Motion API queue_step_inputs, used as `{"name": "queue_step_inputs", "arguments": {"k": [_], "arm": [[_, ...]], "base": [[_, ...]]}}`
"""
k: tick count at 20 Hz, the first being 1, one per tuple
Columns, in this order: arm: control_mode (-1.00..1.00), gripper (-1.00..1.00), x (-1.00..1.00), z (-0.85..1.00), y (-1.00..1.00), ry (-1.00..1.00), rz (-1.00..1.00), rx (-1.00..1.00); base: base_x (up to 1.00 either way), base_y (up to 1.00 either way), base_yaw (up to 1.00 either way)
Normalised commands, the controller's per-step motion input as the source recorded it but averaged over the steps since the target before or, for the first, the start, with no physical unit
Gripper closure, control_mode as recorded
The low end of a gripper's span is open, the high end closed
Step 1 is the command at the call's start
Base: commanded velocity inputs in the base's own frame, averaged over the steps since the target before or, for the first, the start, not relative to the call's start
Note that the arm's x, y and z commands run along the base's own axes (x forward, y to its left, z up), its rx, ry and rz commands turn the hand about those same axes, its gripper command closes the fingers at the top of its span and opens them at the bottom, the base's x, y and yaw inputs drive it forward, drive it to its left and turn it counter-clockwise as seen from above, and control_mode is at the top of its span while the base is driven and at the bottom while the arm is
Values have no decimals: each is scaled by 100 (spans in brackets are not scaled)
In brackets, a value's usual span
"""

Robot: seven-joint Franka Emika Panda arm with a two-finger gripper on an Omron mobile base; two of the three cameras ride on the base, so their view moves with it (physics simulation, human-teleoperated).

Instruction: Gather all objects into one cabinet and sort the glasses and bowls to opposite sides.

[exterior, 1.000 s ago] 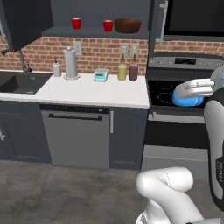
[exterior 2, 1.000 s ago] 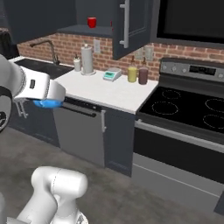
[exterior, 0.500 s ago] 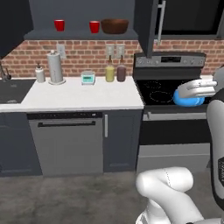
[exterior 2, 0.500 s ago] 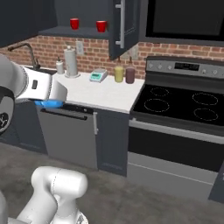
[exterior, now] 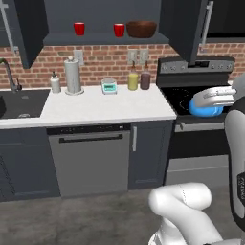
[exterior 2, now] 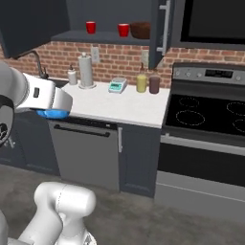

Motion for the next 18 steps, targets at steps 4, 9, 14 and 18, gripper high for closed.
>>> {"name": "queue_step_inputs", "arguments": {"k": [4, 9, 14, 18], "arm": [[100, 100, 0, 0, 0, 0, 0, 0], [100, 100, 0, 0, 0, 0, 0, 0], [100, 100, 0, 0, 0, 0, 0, 0], [100, 100, 0, 0, 0, 0, 0, 0]], "base": [[40, 58, -11], [56, 39, -9], [66, 39, -8], [63, 21, -5]]}}
